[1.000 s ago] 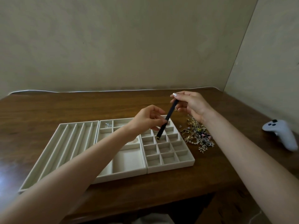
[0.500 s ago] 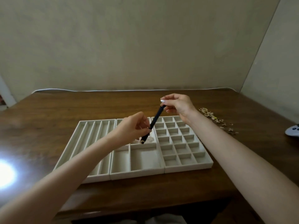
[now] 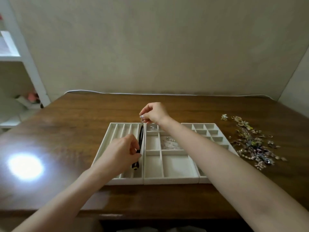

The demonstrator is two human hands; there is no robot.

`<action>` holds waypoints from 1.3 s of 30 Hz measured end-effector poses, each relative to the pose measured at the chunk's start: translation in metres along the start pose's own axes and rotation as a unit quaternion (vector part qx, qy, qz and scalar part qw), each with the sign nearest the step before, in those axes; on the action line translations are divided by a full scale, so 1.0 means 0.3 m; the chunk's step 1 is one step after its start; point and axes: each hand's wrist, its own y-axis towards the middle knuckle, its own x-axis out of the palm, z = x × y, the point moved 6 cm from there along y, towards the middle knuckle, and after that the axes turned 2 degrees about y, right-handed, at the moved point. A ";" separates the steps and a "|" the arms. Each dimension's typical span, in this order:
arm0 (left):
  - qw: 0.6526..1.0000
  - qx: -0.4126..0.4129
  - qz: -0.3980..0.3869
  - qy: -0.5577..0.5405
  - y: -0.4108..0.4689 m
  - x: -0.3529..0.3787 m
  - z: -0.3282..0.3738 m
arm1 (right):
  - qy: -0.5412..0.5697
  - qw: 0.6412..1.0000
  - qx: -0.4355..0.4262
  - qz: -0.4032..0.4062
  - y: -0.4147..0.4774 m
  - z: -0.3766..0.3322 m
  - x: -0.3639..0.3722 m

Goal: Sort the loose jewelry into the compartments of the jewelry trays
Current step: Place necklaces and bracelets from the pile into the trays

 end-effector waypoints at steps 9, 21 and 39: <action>0.995 0.017 -0.016 0.094 -0.006 0.018 0.018 | -0.172 0.984 -0.054 -0.004 -0.010 0.009 0.045; 0.982 0.037 -0.064 0.177 -0.004 0.030 0.030 | -0.307 0.943 -0.123 -0.029 -0.032 0.001 0.052; 0.981 0.049 -0.097 0.160 -0.007 0.030 0.025 | -0.435 0.897 -0.082 -0.017 0.010 -0.025 0.071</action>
